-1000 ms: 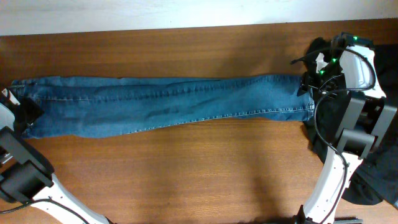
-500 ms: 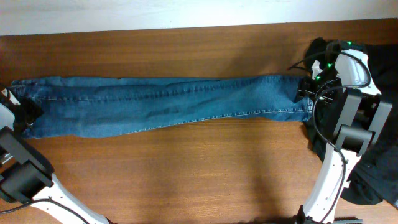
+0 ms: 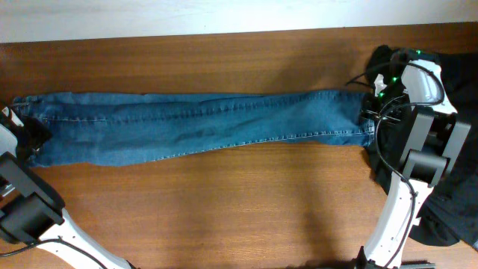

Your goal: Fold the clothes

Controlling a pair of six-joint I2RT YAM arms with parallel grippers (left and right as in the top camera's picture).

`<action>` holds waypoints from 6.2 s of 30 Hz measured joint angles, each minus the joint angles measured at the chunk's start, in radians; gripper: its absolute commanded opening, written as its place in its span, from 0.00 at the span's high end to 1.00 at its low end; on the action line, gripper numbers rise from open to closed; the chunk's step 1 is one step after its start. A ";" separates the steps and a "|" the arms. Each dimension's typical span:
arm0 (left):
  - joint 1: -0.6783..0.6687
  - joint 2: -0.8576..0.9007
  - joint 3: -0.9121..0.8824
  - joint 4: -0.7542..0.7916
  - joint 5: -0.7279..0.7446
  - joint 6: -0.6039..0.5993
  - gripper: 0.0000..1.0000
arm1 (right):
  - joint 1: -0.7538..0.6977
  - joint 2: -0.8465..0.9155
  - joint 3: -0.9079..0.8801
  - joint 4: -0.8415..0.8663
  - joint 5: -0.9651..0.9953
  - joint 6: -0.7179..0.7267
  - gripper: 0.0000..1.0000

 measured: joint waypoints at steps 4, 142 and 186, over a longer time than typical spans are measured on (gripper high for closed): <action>0.000 0.000 0.000 0.000 0.000 0.000 0.41 | 0.010 0.000 -0.008 0.003 -0.009 -0.002 0.96; -0.163 -0.004 0.014 -0.154 -0.112 -0.005 0.40 | 0.967 -0.182 0.014 0.135 0.215 -0.415 0.85; -0.163 -0.004 0.014 -0.154 -0.113 -0.005 0.40 | 0.565 -0.198 -0.054 0.046 -0.111 0.020 0.55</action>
